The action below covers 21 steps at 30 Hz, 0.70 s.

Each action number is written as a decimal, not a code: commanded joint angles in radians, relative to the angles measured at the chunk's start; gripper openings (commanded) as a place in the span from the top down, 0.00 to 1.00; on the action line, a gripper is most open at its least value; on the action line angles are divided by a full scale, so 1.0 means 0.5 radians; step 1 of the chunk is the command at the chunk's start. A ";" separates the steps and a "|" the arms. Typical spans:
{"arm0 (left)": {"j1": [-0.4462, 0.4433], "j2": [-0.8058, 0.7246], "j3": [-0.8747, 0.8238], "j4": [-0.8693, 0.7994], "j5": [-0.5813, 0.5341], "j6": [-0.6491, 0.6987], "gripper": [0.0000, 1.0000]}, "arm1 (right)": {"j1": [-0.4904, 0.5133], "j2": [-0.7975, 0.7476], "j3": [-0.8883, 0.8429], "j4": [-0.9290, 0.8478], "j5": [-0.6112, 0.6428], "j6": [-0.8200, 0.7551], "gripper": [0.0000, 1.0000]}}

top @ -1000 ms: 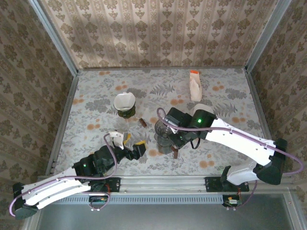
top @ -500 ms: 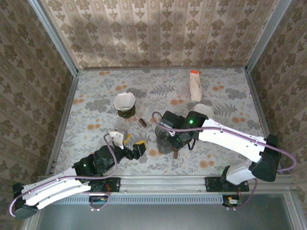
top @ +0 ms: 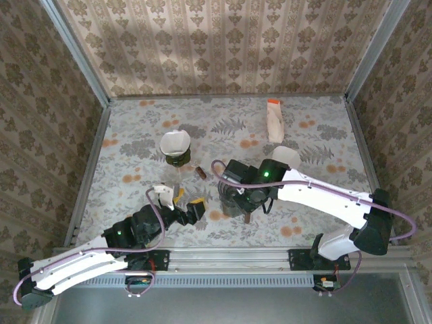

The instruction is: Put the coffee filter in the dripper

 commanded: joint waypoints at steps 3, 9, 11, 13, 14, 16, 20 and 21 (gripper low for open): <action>0.022 -0.001 0.001 0.019 0.032 -0.028 0.00 | 0.014 -0.021 -0.039 0.071 0.036 0.047 0.39; 0.028 0.023 0.012 0.038 0.069 -0.026 0.00 | 0.007 -0.150 -0.010 0.105 0.121 0.057 0.27; 0.030 0.044 0.013 0.080 0.099 -0.013 0.00 | -0.002 -0.197 0.018 0.112 0.156 0.057 0.26; 0.034 0.077 0.014 0.119 0.119 -0.001 0.00 | -0.029 -0.241 0.045 0.135 0.197 0.052 0.26; 0.036 0.102 0.022 0.147 0.138 0.011 0.00 | -0.055 -0.270 0.061 0.156 0.210 0.045 0.25; 0.043 0.165 0.042 0.183 0.172 0.037 0.00 | -0.136 -0.306 0.098 0.201 0.226 0.022 0.25; 0.046 0.316 0.119 0.171 0.191 0.073 0.00 | -0.428 -0.313 0.163 0.397 0.176 -0.038 0.27; 0.049 0.348 0.134 0.162 0.180 0.076 0.00 | -0.507 -0.291 0.181 0.449 0.150 -0.050 0.28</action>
